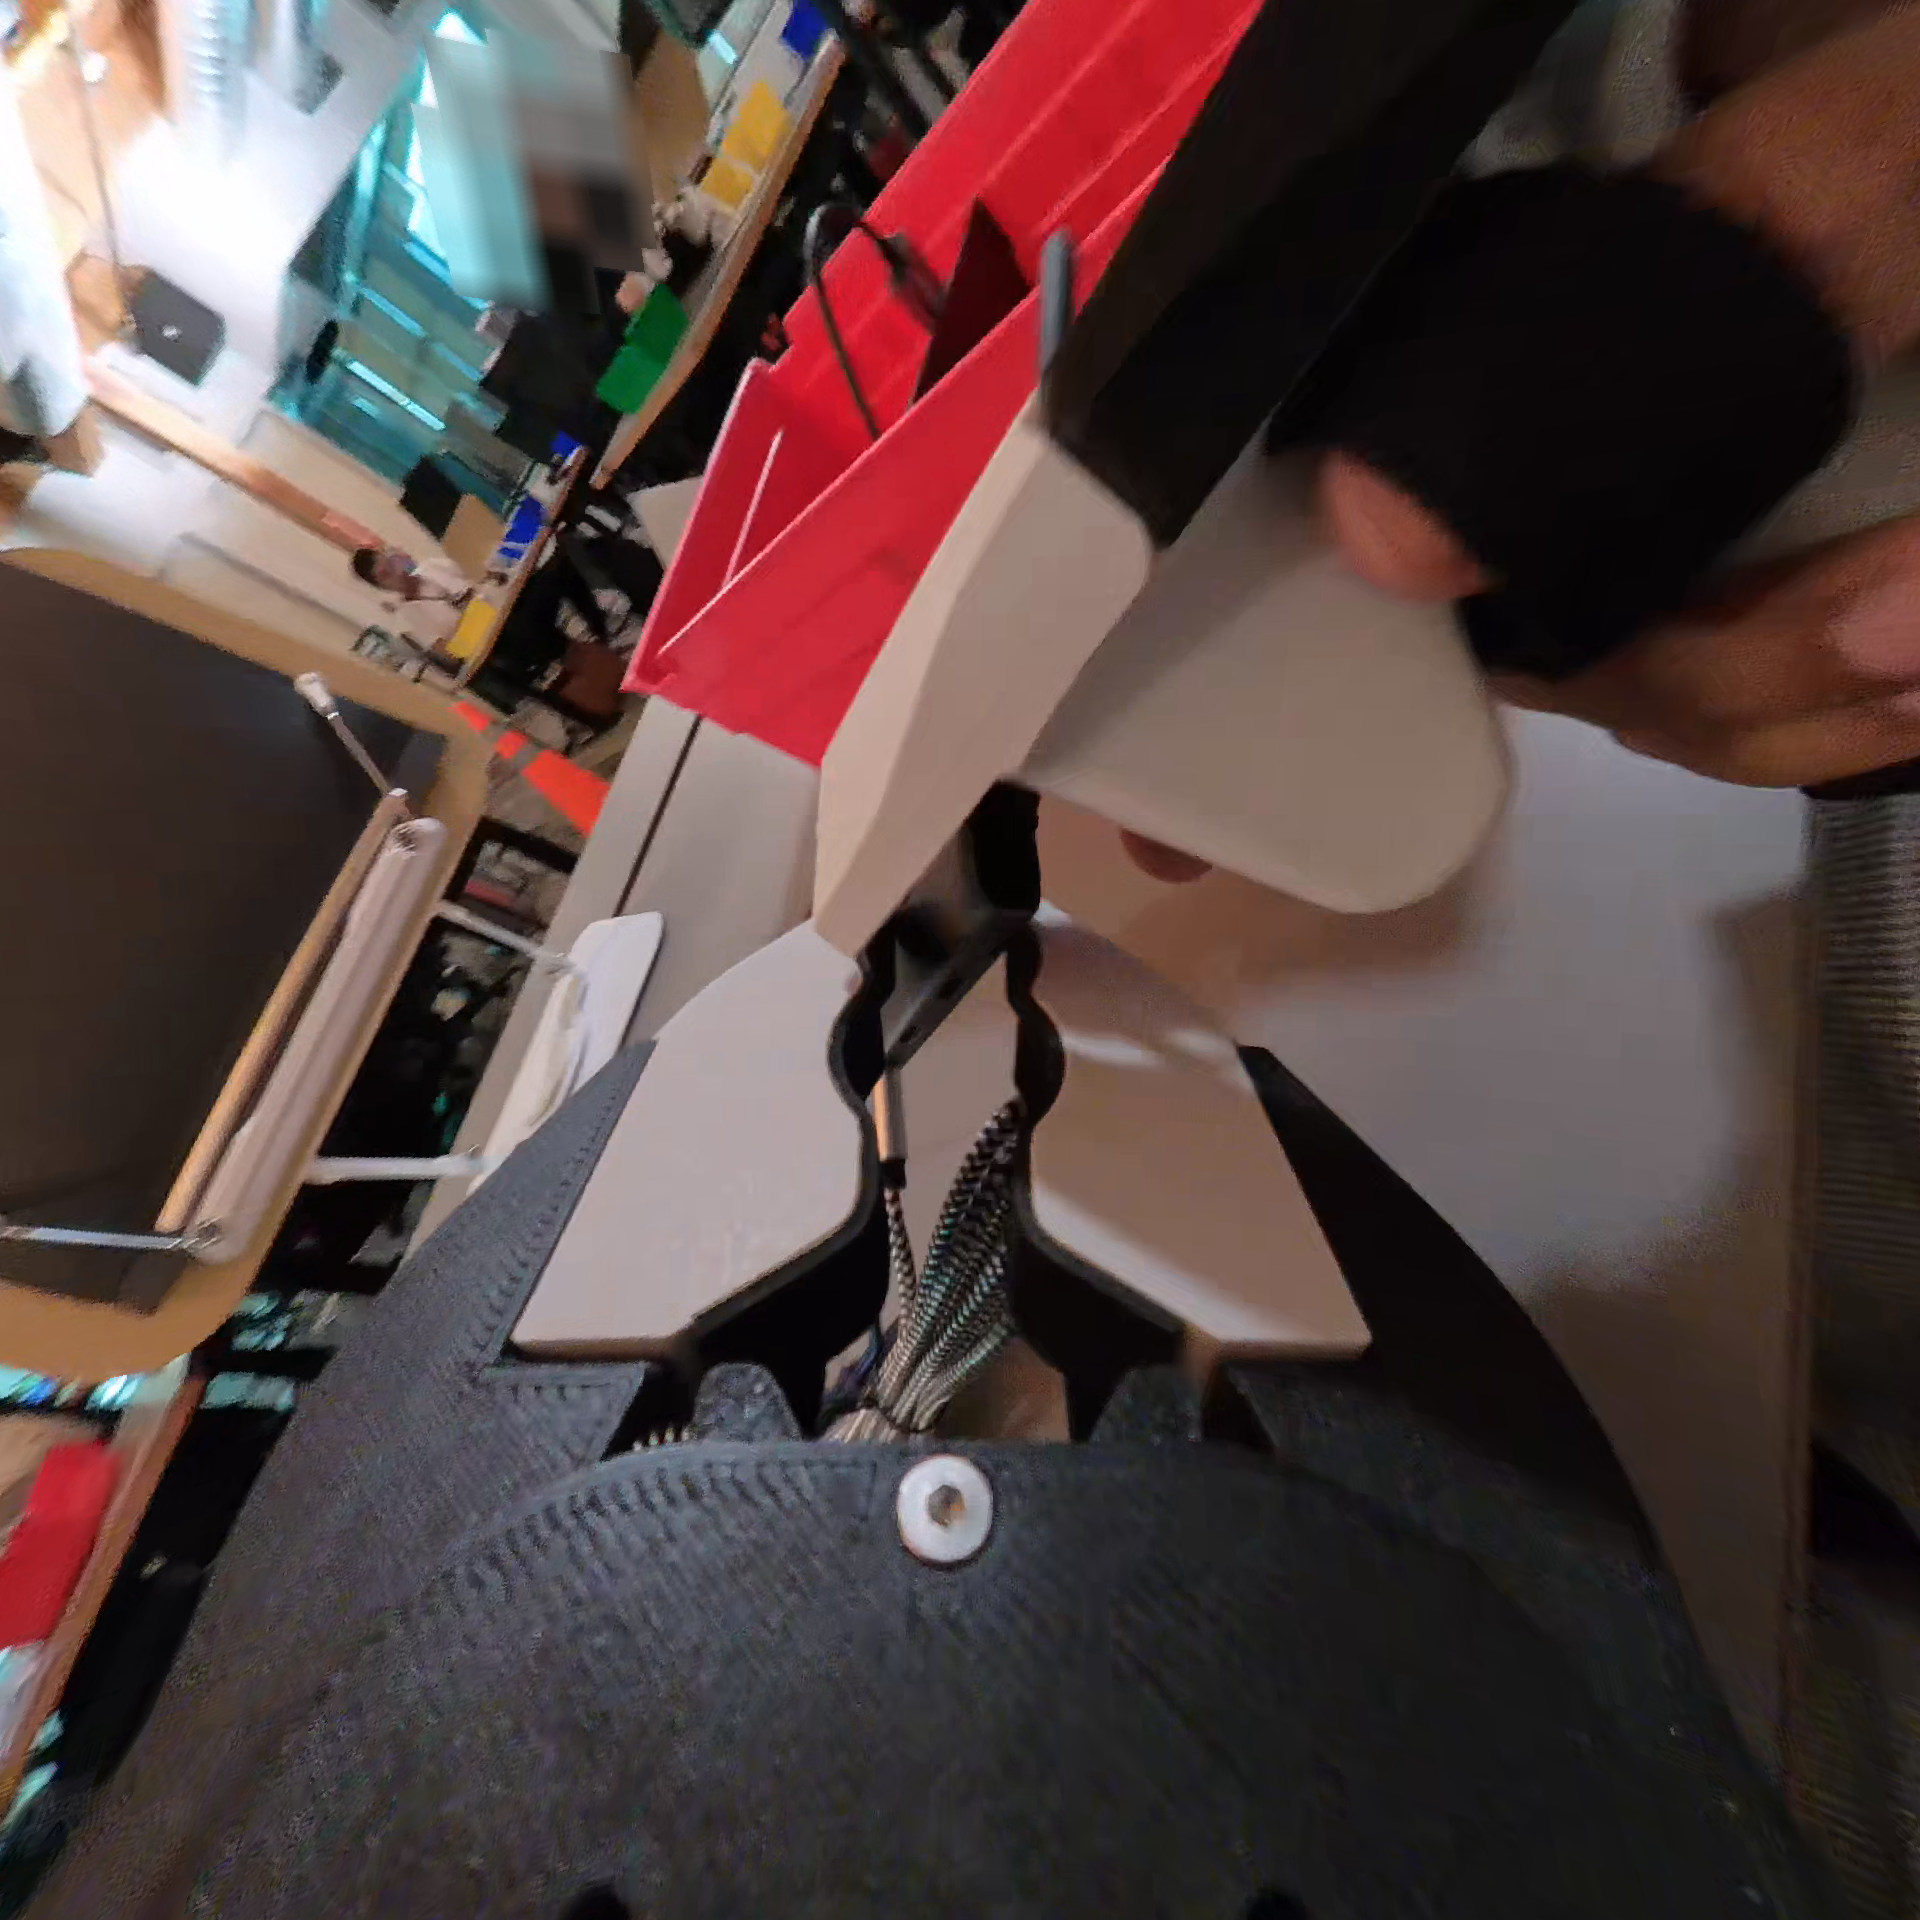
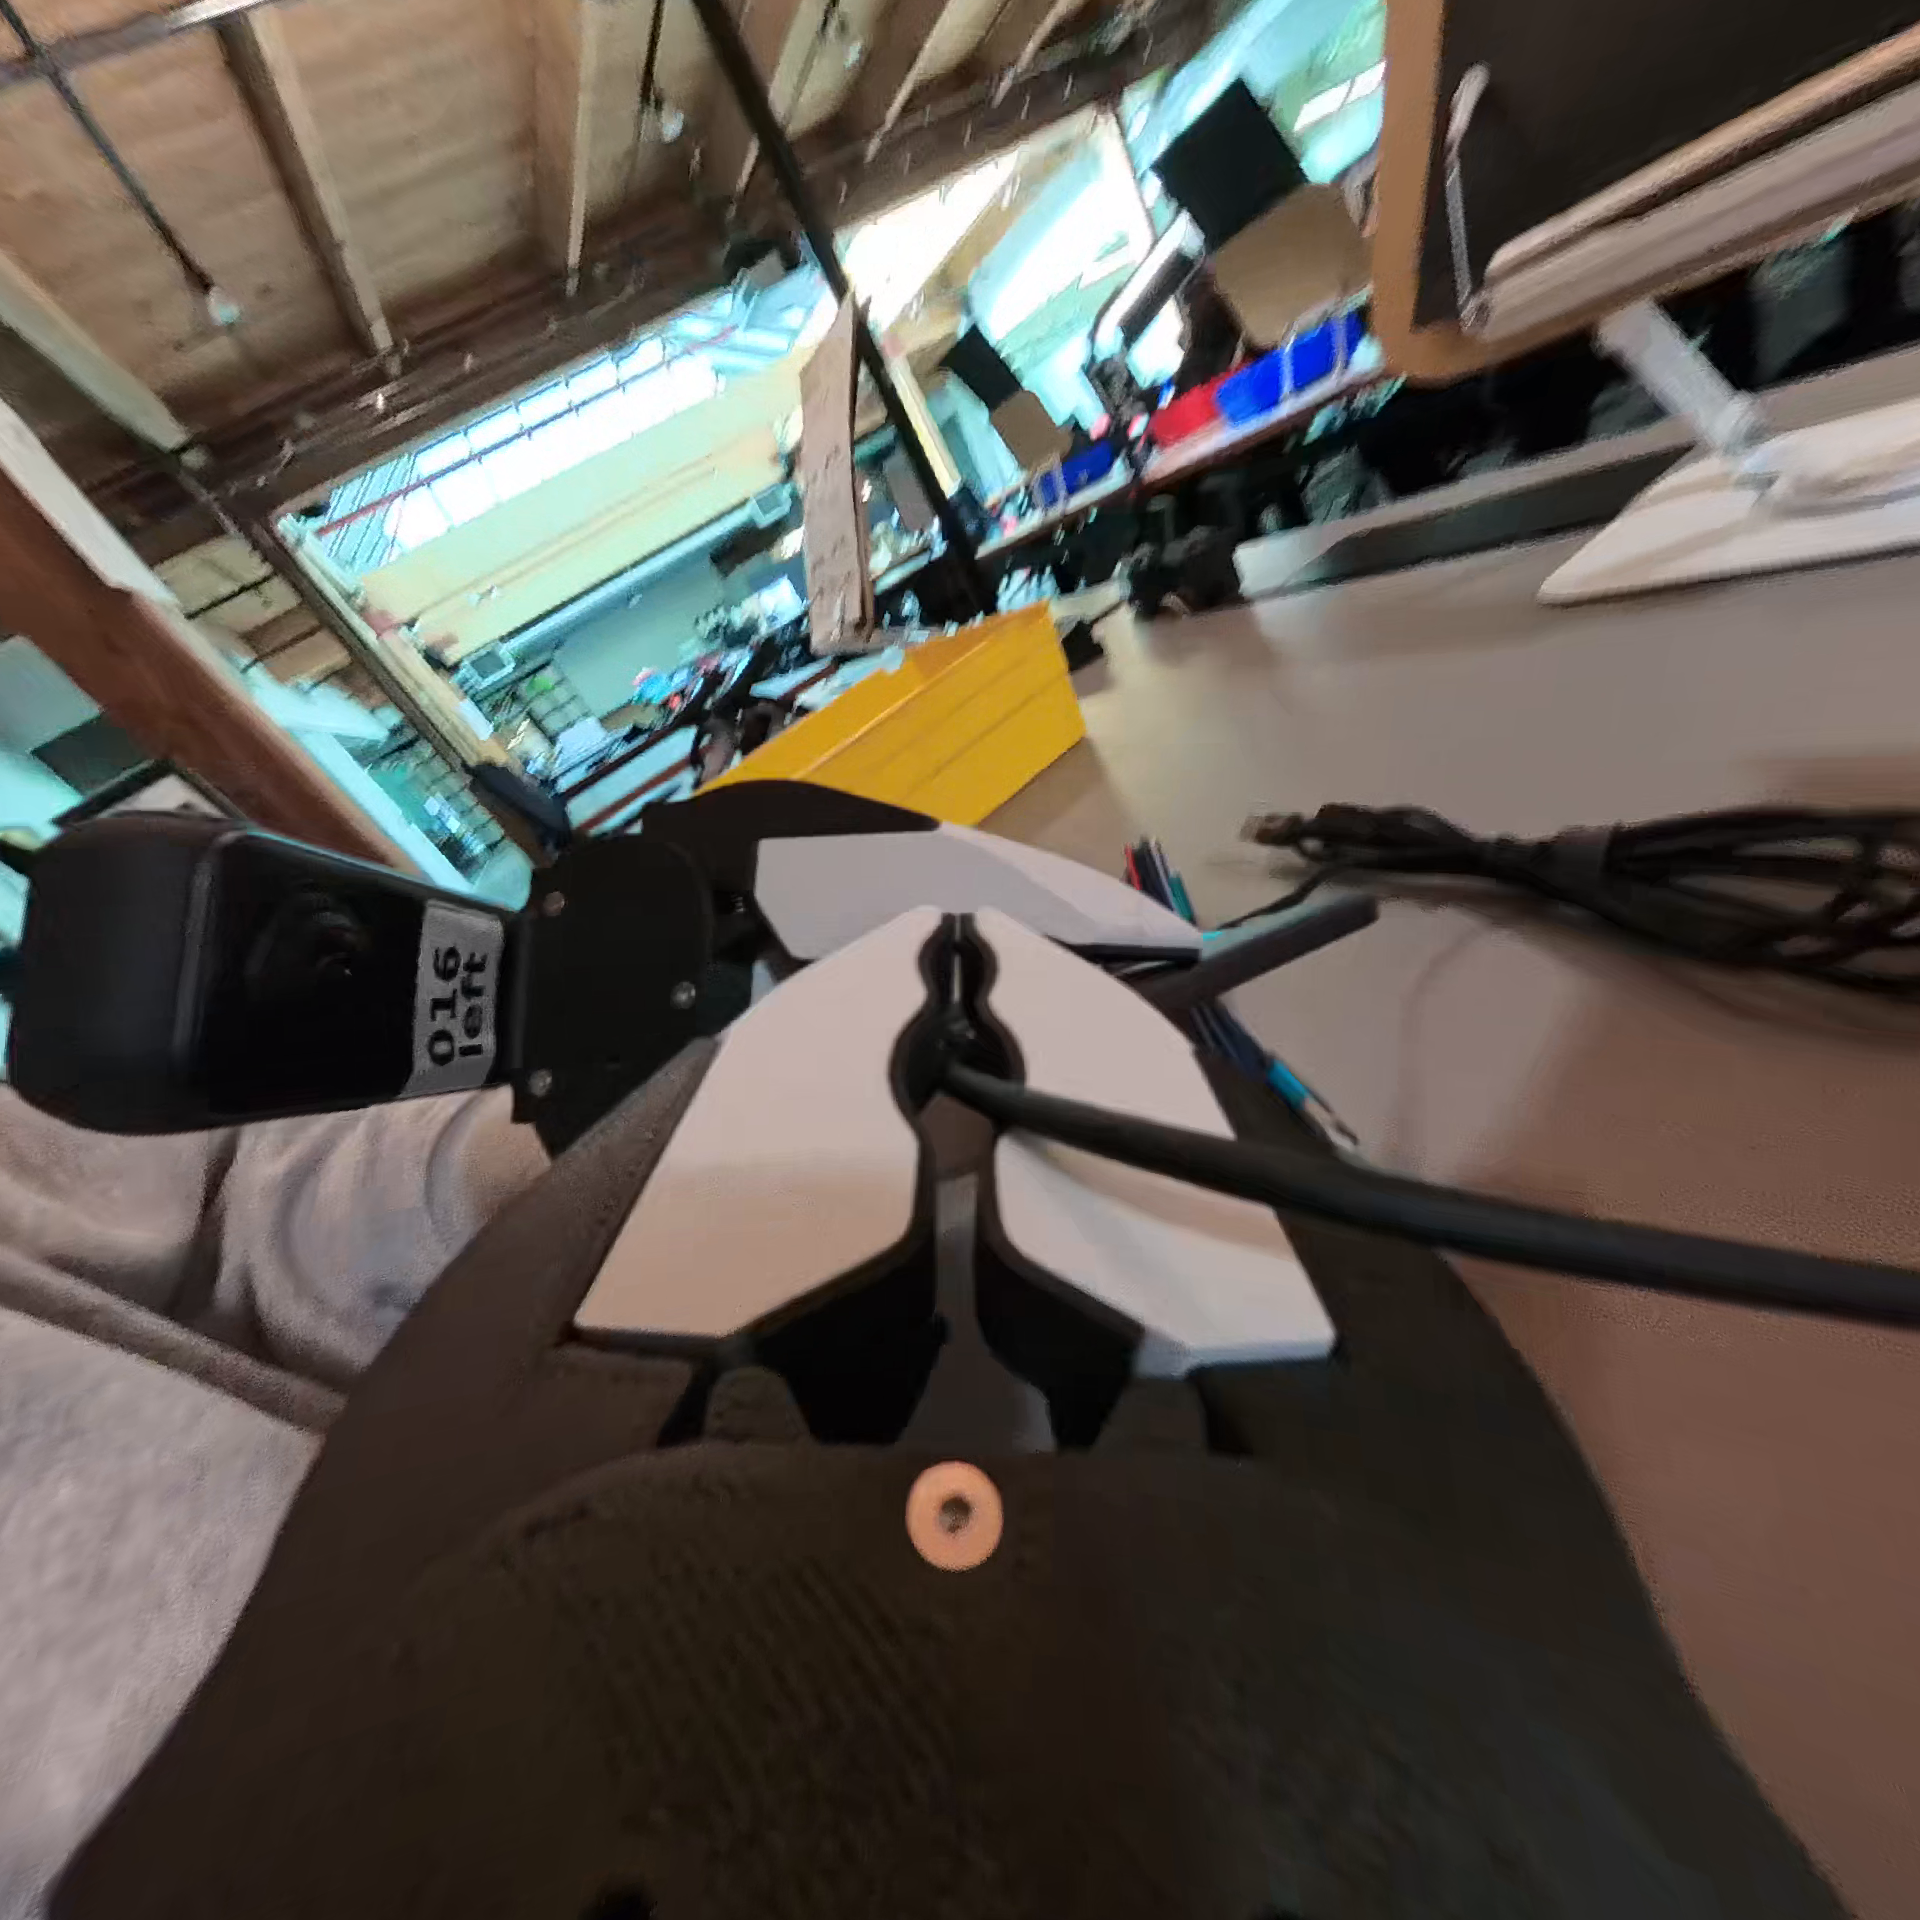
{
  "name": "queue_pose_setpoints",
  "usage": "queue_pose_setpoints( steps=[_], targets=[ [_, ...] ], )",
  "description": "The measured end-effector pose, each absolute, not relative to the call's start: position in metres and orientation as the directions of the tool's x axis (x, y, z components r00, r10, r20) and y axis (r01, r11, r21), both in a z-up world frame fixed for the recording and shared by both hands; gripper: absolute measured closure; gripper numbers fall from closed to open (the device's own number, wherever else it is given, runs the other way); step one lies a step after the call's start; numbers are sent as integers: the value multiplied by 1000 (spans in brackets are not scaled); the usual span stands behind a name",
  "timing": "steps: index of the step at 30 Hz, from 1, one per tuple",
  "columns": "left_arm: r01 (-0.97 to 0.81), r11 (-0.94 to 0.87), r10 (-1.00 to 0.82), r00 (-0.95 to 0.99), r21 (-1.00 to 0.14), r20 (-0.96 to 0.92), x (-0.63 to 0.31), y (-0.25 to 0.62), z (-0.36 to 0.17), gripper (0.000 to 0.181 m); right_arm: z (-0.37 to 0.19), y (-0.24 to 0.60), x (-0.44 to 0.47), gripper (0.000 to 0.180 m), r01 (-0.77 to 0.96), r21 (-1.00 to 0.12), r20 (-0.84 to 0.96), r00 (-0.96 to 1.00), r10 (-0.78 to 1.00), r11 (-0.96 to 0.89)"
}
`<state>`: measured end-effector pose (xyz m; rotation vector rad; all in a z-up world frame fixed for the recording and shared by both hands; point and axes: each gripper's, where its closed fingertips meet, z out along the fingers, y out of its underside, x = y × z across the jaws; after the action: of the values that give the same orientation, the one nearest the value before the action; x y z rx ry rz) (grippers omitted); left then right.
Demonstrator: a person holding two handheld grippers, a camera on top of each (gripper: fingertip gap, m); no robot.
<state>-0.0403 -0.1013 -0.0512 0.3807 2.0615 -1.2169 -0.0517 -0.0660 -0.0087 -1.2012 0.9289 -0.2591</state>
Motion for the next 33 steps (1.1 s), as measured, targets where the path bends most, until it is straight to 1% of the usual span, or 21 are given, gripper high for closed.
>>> queue_pose_setpoints(
  steps=[1,2,4,6,9,11,12,15,16,17,18,19,20,22,24,26,28,31,33],
  targets=[
    [568,486,-73,-731,-664,-679,-46,-104,-53,154,-15,-66,-52,180,-330,-873,-488,608,-626,360],
    [563,472,-45,-754,-679,-656,-51,-106,-56,146,-19,-68,-53,180,-347,-876,-483,605,-633,336],
    [546,436,-18,-790,-715,-613,-55,-107,-56,136,-26,-76,-53,180,-349,-887,-457,587,-668,301],
    [547,362,26,-815,-755,-578,-62,-106,-51,121,-22,-85,-55,180,-335,-892,-451,592,-668,305],
    [471,270,25,-875,-840,-483,-58,-97,-37,113,-12,-91,-61,180,-319,-889,-458,641,-616,329],
    [344,217,-12,-935,-914,-355,-45,-88,-27,115,-13,-96,-61,180,-333,-878,-479,634,-607,345],
    [270,202,-44,-958,-941,-284,-34,-83,-25,123,-17,-99,-59,180,-340,-875,-484,610,-627,345],
    [91,184,-132,-984,-979,-116,-4,-70,-29,130,-28,-110,-50,180,-344,-870,-489,523,-698,353],
    [49,199,-172,-981,-979,-84,6,-66,-35,136,-31,-113,-47,176,-342,-876,-476,494,-727,341],
    [16,219,-213,-975,-976,-64,15,-63,-42,139,-34,-114,-45,145,-335,-887,-451,480,-752,317],
    [-8,243,-239,-970,-970,-52,21,-61,-50,140,-38,-112,-42,121,-333,-898,-423,474,-772,288],
    [-28,274,-246,-968,-961,-41,24,-60,-58,140,-44,-110,-41,108,-345,-905,-396,466,-791,250],
    [-45,303,-239,-971,-952,-31,25,-61,-65,140,-49,-106,-41,100,-359,-910,-366,467,-805,206],
    [-40,340,-228,-973,-940,-41,22,-63,-70,142,-65,-97,-42,91,-396,-915,-281,476,-833,82],
    [-5,357,-223,-971,-934,-80,20,-65,-71,146,-90,-97,-41,87,-459,-885,-158,453,-877,-78],
    [31,381,-203,-972,-924,-116,15,-67,-74,147,-105,-96,-42,90,-507,-846,-95,448,-889,-165],
    [55,401,-182,-973,-915,-138,11,-68,-76,147,-109,-95,-43,92,-516,-836,-79,451,-889,-187],
    [74,438,-157,-975,-896,-157,7,-71,-82,148,-115,-94,-42,90,-546,-813,-82,450,-889,-202],
    [90,467,-134,-976,-880,-171,4,-73,-87,148,-119,-92,-44,99,-560,-798,-81,465,-882,-222]
  ],
)
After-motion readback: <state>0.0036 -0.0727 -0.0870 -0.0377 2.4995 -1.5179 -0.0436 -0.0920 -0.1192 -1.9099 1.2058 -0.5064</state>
